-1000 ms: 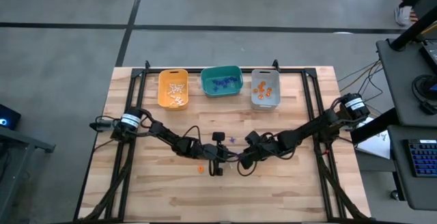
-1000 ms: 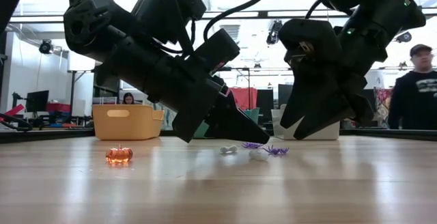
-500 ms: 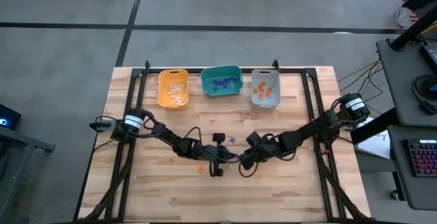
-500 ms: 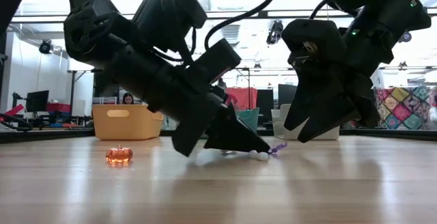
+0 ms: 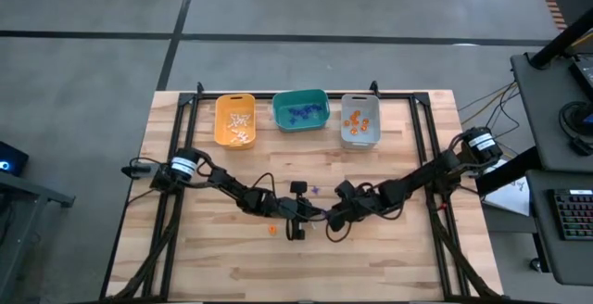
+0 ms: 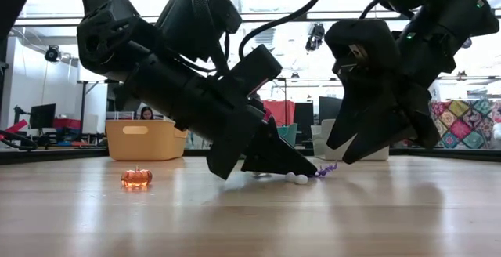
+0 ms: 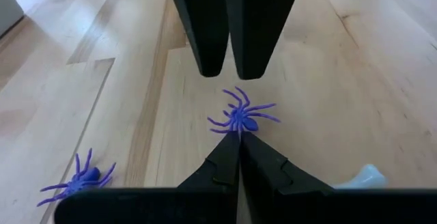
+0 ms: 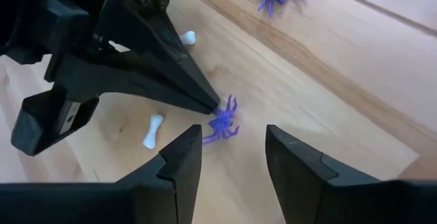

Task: Sort Halloween decoration
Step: Put the violet spider toy into the green bin

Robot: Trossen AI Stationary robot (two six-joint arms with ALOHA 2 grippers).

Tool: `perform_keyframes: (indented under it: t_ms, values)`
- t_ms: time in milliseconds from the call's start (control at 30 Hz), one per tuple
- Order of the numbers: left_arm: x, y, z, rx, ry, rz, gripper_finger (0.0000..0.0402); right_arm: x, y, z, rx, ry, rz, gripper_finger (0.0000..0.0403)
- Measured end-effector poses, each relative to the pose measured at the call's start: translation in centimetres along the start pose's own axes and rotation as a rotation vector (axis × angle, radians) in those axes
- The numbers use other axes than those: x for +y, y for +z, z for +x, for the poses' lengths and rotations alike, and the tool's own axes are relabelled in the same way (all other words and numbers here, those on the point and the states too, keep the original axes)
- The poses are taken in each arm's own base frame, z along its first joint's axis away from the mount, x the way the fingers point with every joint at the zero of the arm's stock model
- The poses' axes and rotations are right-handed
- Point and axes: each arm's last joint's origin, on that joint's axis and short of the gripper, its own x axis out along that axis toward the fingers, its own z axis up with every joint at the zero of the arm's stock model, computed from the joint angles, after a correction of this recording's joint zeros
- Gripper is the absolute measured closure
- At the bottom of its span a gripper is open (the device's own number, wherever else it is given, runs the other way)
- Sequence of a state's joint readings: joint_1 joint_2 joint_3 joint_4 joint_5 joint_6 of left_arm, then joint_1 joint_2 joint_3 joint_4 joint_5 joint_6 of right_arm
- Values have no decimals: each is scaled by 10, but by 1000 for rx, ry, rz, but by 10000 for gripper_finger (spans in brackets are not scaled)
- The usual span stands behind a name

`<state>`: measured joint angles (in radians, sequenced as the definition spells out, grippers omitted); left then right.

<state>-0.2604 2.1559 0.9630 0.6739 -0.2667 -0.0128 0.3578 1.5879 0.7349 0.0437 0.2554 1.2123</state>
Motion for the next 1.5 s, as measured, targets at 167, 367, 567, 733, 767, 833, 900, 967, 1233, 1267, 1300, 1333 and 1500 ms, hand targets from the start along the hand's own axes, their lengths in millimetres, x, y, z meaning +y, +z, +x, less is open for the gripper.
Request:
perform_keyframes:
  t_ms: [167,367,567,733,767,833,900,967,1233,1267,1300,1333,1500]
  values:
    - [0,0,0,1,1,0,402,-2,-4,7,5,-4,6,258]
    - [0,-1,0,1,2,0,402,-1,-11,29,-6,56,-22,261]
    - [0,-1,0,2,3,0,402,-2,-11,30,0,47,-28,275]
    - [0,-1,0,2,3,0,402,-3,-12,30,3,41,-30,276]
    - [0,-1,0,2,3,0,402,-3,-12,30,3,41,-30,278]
    - [0,-1,0,3,3,0,402,-3,-12,30,3,39,-31,294]
    - [0,-1,0,3,3,0,402,-4,-12,30,3,35,-33,324]
    - [0,-1,0,3,3,0,402,-5,-12,31,4,30,-41,364]
    - [0,0,0,2,3,0,402,-4,-12,30,8,37,-53,393]
    - [1,0,-1,1,3,0,402,-4,-11,29,7,39,-59,393]
    - [1,2,-2,1,3,0,402,-3,-11,28,7,42,-67,393]
    - [1,3,-3,2,3,0,402,-3,-10,27,7,43,-75,394]
    - [4,14,-14,-19,5,-1,402,-1,-5,17,7,47,-106,394]
